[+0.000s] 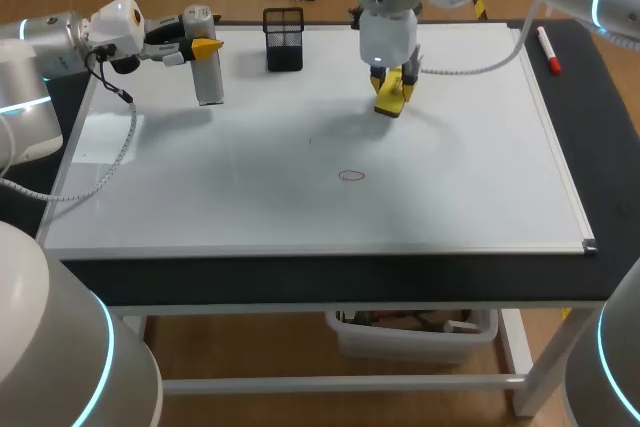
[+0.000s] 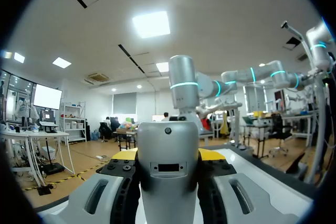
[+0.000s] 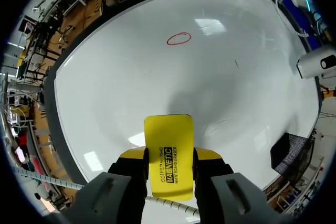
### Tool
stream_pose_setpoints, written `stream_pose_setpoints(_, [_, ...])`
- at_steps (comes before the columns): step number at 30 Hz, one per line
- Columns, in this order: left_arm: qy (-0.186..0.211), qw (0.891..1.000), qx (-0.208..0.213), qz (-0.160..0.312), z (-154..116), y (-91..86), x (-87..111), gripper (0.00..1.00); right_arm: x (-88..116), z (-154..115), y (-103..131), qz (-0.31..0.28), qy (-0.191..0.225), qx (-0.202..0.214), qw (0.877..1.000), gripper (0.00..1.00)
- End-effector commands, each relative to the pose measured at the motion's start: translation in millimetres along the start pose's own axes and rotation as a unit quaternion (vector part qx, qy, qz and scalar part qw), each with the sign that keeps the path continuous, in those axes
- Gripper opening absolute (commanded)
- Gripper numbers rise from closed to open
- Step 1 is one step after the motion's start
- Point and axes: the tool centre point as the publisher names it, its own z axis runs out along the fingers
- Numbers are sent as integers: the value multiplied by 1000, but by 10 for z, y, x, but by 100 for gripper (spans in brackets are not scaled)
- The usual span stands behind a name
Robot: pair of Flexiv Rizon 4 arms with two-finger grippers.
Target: Pick up the inspection probe, press it on each red-marked spot on the whiteboard one by one, put down the probe, pick up the eraser, and wipe off all the red marks.
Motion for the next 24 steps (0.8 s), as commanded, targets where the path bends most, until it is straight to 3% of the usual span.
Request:
stream_pose_setpoints(1, [-2,1000,0,1,4,-11,14,0,62,-77,-38,1,-5,2,1000,0])
stream_pose_setpoints(6, [-2,1000,0,1,4,-11,14,0,138,-101,-93,15,-6,5,1000,0])
stream_pose_setpoints(24, [-2,1000,0,1,4,-11,14,0,789,-83,-459,96,-16,-19,995,0])
